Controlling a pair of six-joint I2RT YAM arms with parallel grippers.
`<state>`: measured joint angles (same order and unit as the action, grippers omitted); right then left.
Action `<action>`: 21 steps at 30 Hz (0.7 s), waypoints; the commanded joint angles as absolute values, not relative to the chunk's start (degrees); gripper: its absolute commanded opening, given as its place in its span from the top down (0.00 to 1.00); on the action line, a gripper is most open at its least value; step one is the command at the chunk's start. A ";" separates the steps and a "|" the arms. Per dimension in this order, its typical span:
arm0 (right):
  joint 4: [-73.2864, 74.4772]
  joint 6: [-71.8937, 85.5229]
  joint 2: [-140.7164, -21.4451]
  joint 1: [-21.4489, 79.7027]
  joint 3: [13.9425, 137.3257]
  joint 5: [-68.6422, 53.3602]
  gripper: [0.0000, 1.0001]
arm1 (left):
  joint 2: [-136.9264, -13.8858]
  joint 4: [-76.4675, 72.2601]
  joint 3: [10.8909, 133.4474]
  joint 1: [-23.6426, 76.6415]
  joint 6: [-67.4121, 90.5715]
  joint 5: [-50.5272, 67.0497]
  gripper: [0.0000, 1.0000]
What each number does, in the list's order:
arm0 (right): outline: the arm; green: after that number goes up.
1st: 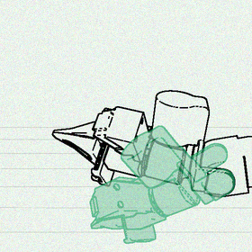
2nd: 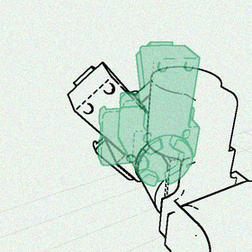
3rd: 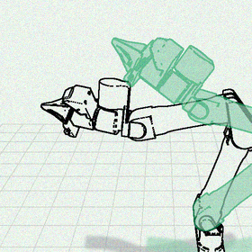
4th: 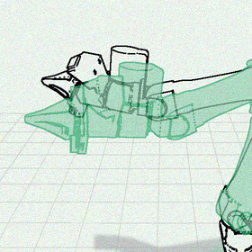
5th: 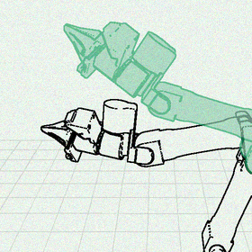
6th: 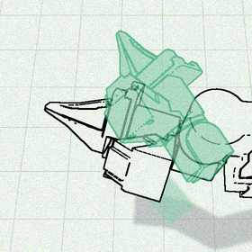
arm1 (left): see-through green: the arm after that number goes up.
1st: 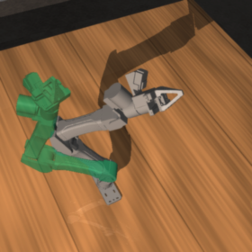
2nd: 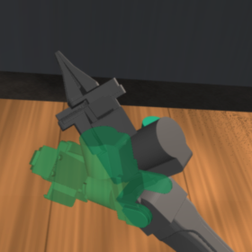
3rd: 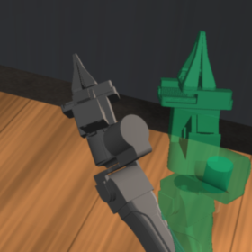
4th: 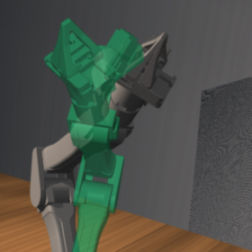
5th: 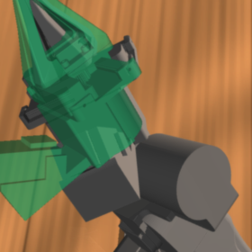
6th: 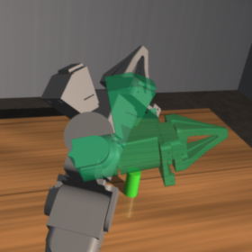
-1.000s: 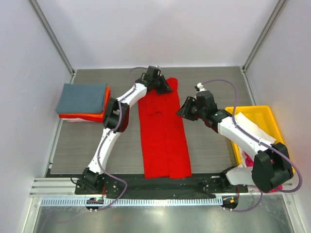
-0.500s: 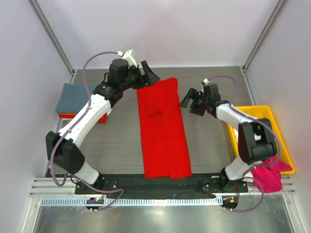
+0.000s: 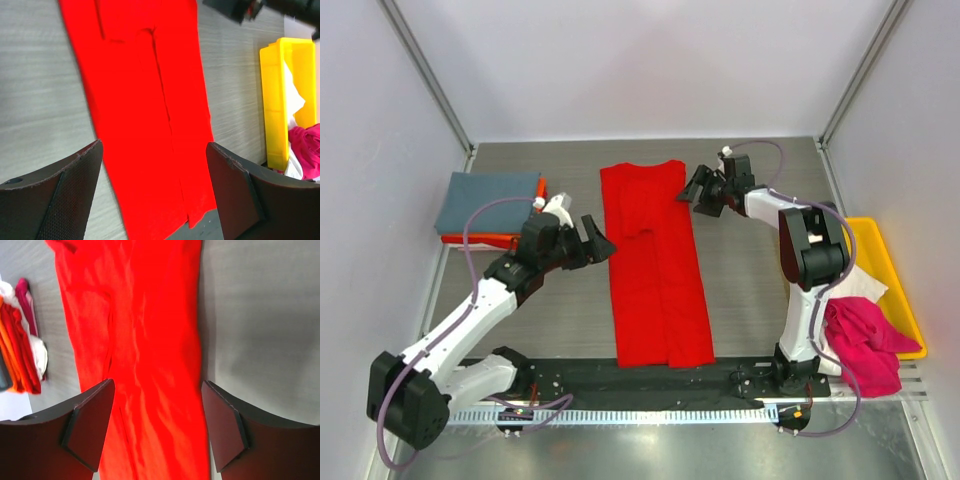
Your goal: Fold and stack the t-shirts
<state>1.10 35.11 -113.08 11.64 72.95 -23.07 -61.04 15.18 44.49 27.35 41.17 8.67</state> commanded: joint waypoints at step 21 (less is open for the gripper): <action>2.99 42.01 -148.26 8.61 115.38 -28.30 0.67 | -47.73 13.36 28.04 27.60 48.07 10.02 0.17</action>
<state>-0.56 40.27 -144.68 8.40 111.20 -27.62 -49.08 14.98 28.93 27.38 46.72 9.54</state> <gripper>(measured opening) 0.364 0.831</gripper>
